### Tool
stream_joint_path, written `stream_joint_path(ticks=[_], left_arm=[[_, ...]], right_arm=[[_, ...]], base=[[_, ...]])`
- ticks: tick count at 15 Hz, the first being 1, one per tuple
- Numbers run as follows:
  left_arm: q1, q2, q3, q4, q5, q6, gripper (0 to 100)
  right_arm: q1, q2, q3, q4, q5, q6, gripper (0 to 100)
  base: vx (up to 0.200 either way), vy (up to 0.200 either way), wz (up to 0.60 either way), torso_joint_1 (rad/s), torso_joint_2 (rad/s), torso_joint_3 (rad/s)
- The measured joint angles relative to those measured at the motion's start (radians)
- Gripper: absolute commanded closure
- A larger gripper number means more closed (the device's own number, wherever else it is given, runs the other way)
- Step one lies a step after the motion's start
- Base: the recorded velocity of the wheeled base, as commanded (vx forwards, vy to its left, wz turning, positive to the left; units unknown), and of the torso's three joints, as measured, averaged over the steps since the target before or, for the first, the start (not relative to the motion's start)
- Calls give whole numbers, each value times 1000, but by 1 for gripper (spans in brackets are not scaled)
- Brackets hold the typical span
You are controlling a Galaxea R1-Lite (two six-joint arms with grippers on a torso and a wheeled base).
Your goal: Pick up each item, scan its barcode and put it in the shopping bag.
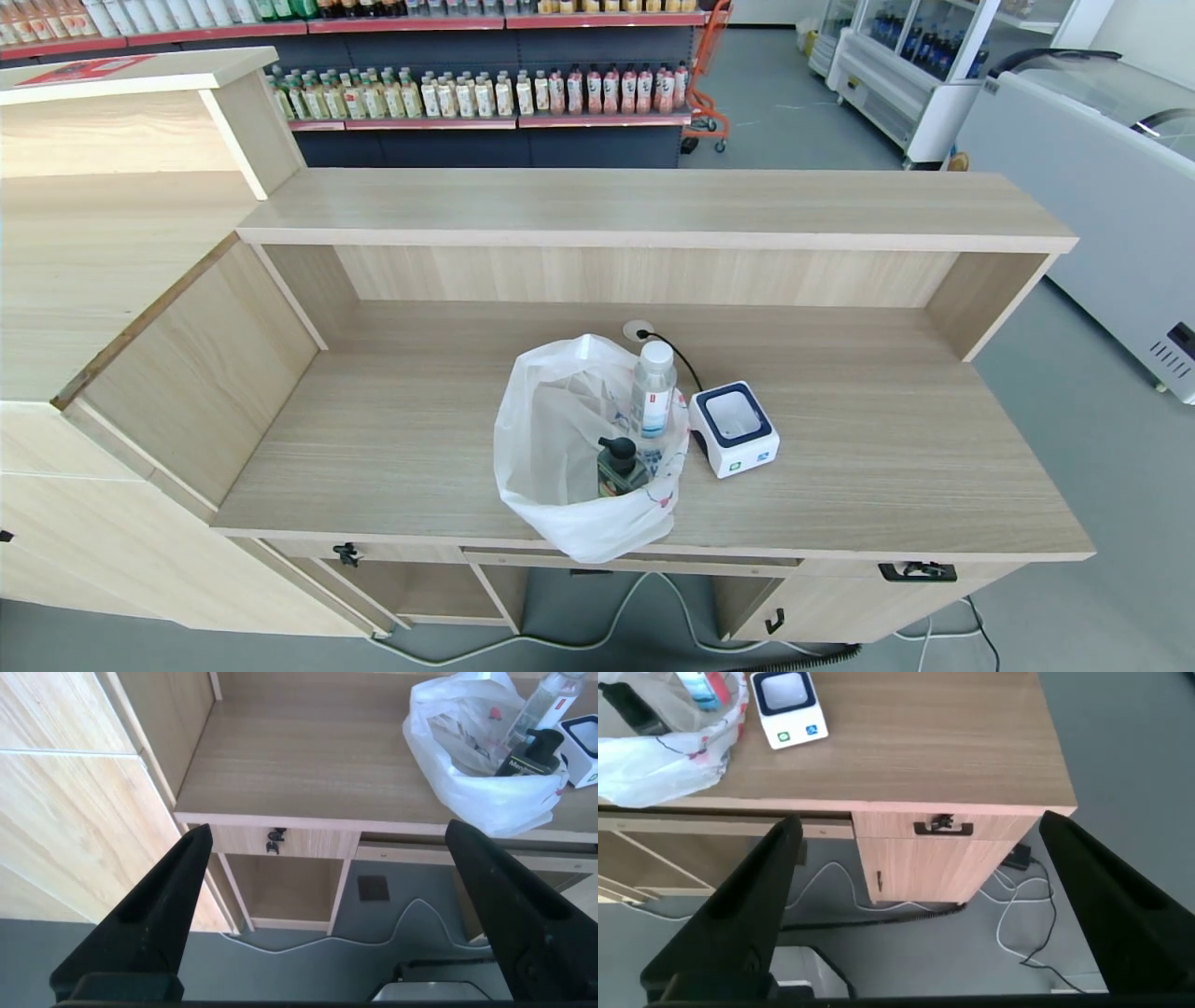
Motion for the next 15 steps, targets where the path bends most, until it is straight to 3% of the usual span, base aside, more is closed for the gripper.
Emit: stream_joint_path(ticks=[15], left_arm=[[0, 0, 0, 0, 0, 0, 0]], right_arm=[[4, -76, 0, -10, 0, 192, 0]], base=[[0, 0, 0, 0, 0, 0]])
